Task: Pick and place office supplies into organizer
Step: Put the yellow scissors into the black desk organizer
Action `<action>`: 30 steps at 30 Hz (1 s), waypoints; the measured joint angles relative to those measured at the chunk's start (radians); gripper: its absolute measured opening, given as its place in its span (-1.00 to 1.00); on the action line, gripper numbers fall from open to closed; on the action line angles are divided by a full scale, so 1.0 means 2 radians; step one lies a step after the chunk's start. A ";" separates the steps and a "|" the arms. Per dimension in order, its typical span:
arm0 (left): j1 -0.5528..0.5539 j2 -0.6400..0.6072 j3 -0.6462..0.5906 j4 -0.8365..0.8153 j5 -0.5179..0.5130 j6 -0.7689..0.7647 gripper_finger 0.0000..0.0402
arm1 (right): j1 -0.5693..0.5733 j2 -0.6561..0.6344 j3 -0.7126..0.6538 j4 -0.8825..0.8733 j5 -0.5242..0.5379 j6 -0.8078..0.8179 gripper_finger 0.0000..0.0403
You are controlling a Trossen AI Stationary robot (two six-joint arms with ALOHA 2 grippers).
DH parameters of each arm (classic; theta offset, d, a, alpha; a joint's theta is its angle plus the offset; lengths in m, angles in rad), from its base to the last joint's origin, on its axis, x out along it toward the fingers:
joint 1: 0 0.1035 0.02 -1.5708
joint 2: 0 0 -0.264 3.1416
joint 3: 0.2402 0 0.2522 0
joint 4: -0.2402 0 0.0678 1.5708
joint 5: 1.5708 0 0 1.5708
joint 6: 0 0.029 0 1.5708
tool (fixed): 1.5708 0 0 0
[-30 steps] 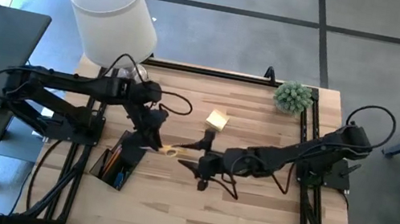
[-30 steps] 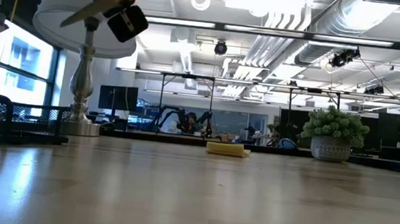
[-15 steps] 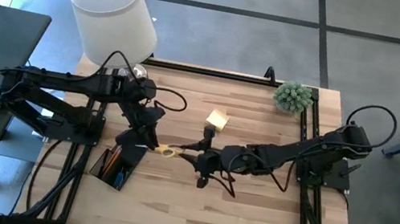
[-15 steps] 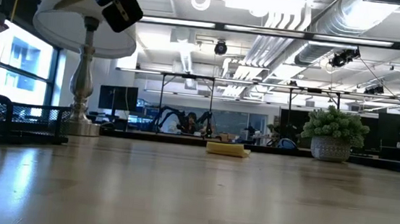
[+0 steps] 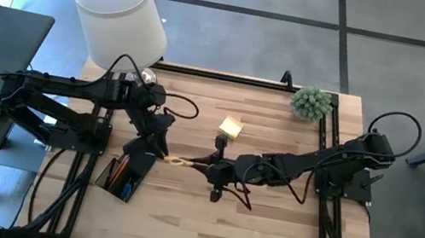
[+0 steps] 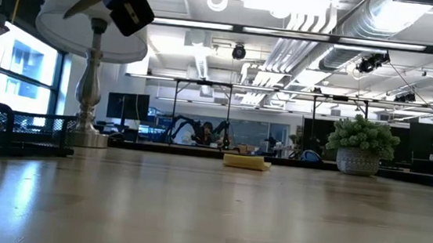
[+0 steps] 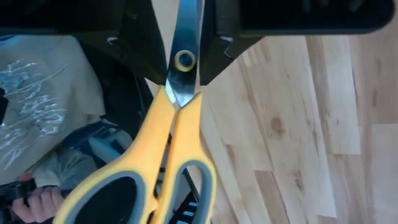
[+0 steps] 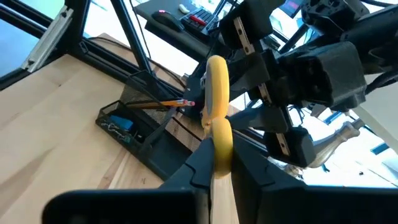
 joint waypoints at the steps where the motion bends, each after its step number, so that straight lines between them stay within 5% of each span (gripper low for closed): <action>1: 0.000 0.000 0.001 -0.004 -0.001 0.000 -0.55 | 0.000 0.000 0.000 0.000 0.000 0.007 -0.93; 9: 0.000 -0.001 0.120 -0.178 -0.086 0.056 -0.21 | 0.001 0.000 0.000 0.000 -0.006 0.045 -0.93; 13: 0.000 -0.005 0.194 -0.248 -0.156 0.072 -0.15 | -0.007 0.001 0.010 0.003 -0.053 0.085 -0.93; 21: 0.000 -0.064 0.236 -0.211 -0.173 0.074 -0.25 | -0.027 0.072 0.079 -0.016 -0.100 0.111 -0.93; 30: 0.000 -0.158 0.210 -0.166 -0.181 0.049 -0.44 | -0.043 0.175 0.288 -0.168 -0.151 0.098 -0.93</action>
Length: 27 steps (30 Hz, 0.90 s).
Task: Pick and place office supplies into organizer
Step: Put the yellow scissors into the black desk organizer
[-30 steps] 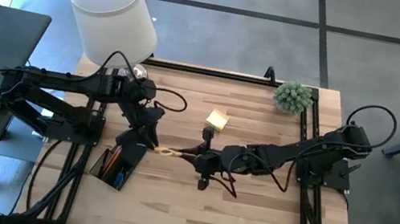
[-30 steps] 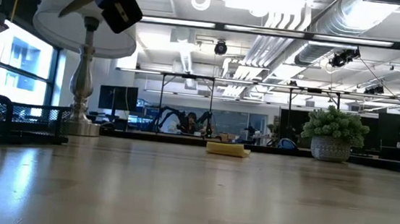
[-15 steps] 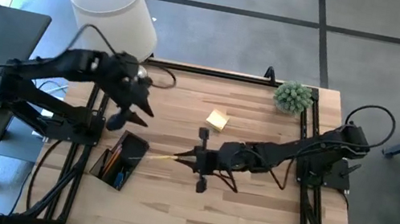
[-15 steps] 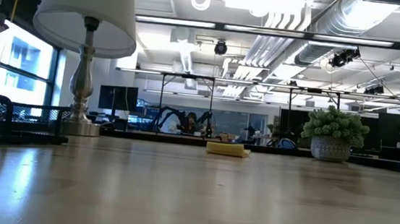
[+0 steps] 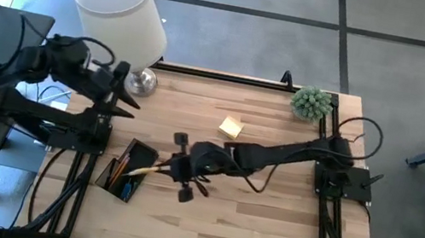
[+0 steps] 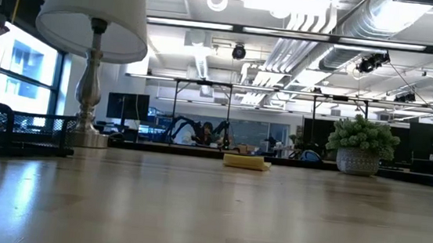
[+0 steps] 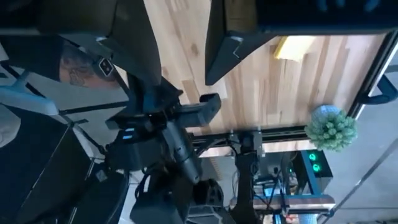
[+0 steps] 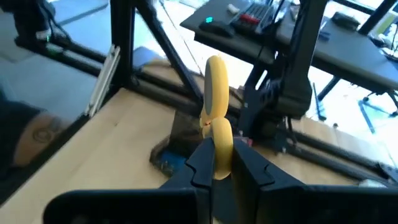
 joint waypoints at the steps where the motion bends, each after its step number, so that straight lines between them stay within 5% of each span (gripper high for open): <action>1: 0.000 -0.007 -0.004 0.000 0.000 -0.002 -0.46 | -0.002 0.012 0.028 -0.017 -0.004 0.001 -0.93; 11: 0.000 -0.056 -0.072 0.009 -0.020 -0.016 -0.61 | -0.028 0.165 0.275 -0.163 -0.049 -0.001 -0.92; 27: 0.000 -0.055 -0.150 0.167 -0.024 -0.028 -0.67 | -0.071 0.166 0.231 -0.138 -0.122 0.040 -0.89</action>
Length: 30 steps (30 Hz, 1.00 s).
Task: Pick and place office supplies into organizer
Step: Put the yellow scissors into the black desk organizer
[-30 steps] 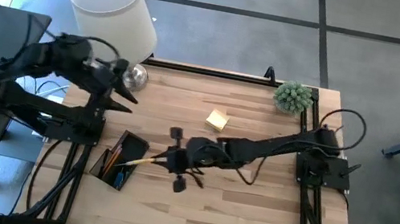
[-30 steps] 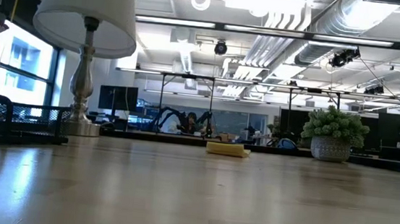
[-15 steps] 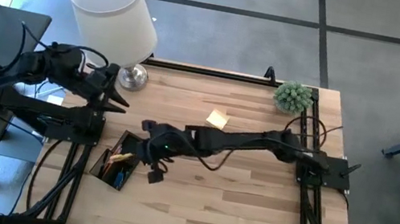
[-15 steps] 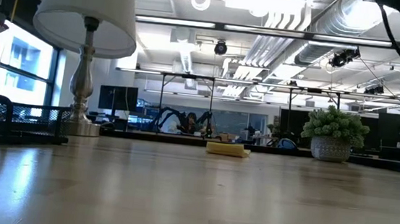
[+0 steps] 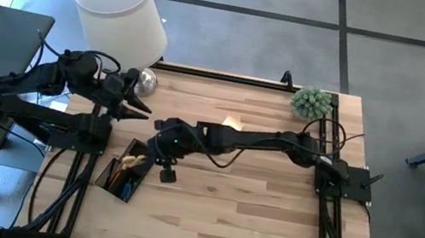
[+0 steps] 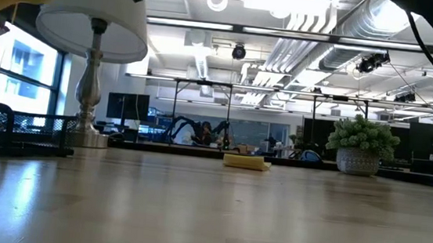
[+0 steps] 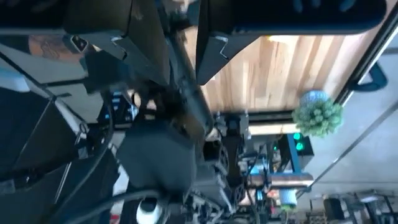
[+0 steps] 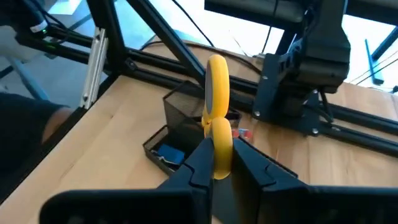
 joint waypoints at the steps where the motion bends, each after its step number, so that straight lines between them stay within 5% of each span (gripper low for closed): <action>1: 0.000 0.000 -0.006 0.012 0.003 -0.001 -0.67 | 0.000 0.003 0.000 0.003 -0.002 0.000 -0.89; 30: 0.000 -0.042 -0.024 0.074 0.024 -0.130 -0.70 | 0.003 0.032 0.001 0.031 -0.042 -0.108 -0.88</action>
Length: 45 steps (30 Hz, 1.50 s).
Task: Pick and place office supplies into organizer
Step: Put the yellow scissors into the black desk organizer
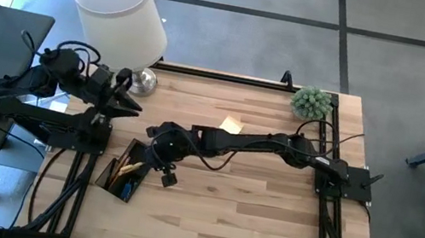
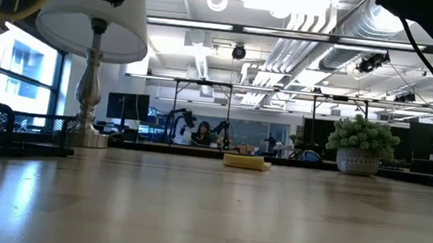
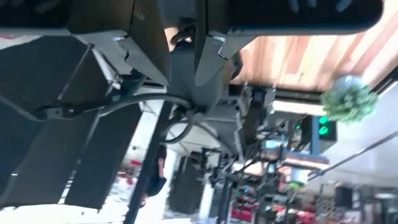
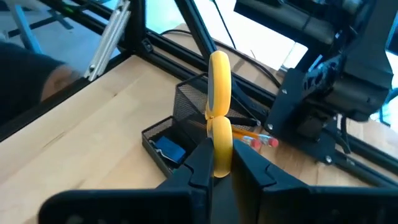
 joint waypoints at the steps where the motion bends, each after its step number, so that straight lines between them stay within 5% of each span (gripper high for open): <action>1: 0.000 0.001 0.000 -0.004 -0.007 -0.002 -0.70 | -0.001 0.000 0.000 0.000 -0.005 -0.009 -0.88; 10: 0.000 0.019 0.000 -0.023 -0.078 -0.032 -0.70 | -0.013 0.000 0.000 0.000 -0.026 -0.079 -0.88; 20: 0.000 0.026 0.000 -0.050 -0.085 -0.052 -0.72 | -0.013 0.000 0.000 0.029 -0.048 -0.144 -0.87; 28: 0.000 0.025 0.000 -0.051 -0.085 -0.054 -0.72 | -0.009 -0.001 0.000 0.033 -0.053 -0.151 -0.56; 36: 0.000 0.025 0.000 -0.054 -0.085 -0.056 -0.72 | -0.009 -0.001 0.000 0.049 -0.051 -0.139 -0.53; 45: 0.000 0.018 0.000 -0.099 -0.085 -0.055 -0.72 | -0.009 -0.016 0.000 -0.036 0.050 -0.116 -0.53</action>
